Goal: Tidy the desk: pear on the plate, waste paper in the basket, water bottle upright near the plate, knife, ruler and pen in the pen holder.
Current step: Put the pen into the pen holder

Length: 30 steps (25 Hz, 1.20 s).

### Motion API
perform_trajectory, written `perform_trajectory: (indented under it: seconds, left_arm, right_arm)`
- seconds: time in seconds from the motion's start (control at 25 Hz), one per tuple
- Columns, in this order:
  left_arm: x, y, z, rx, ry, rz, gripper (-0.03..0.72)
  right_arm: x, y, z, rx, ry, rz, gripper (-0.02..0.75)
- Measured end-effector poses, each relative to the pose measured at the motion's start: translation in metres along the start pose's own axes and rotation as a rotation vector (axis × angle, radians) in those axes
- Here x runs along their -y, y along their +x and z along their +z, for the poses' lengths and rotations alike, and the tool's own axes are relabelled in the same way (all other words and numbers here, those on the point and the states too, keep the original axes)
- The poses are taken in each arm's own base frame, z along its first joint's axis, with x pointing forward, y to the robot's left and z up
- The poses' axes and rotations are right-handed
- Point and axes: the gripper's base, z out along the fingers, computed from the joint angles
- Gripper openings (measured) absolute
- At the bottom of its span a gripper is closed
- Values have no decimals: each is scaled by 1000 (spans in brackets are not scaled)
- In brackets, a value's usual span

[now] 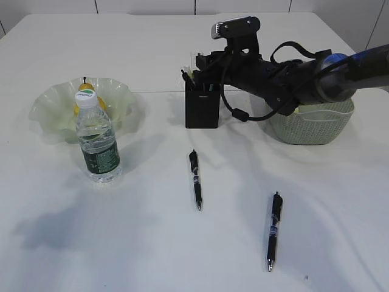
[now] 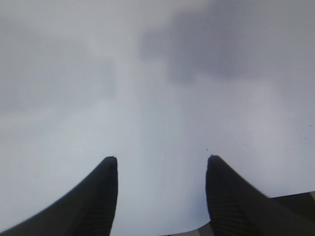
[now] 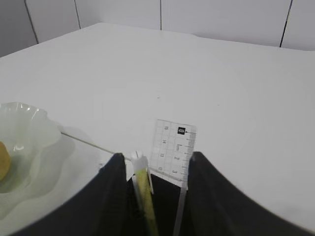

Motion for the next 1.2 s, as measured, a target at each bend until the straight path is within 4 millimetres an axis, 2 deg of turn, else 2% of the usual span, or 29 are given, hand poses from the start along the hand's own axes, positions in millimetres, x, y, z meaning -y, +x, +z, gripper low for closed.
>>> perform_trajectory:
  seconds: [0.36, 0.72, 1.2]
  left_arm:
    - [0, 1, 0, -6, 0, 0, 400]
    - [0, 1, 0, -6, 0, 0, 400]
    - [0, 2, 0, -20, -1, 0, 399]
  right_arm:
    - [-2, -2, -2, -26, -20, -63, 325]
    - [1, -20, -10, -61, 10, -64, 325]
    - [3, -15, -11, -122, 29, -56, 326]
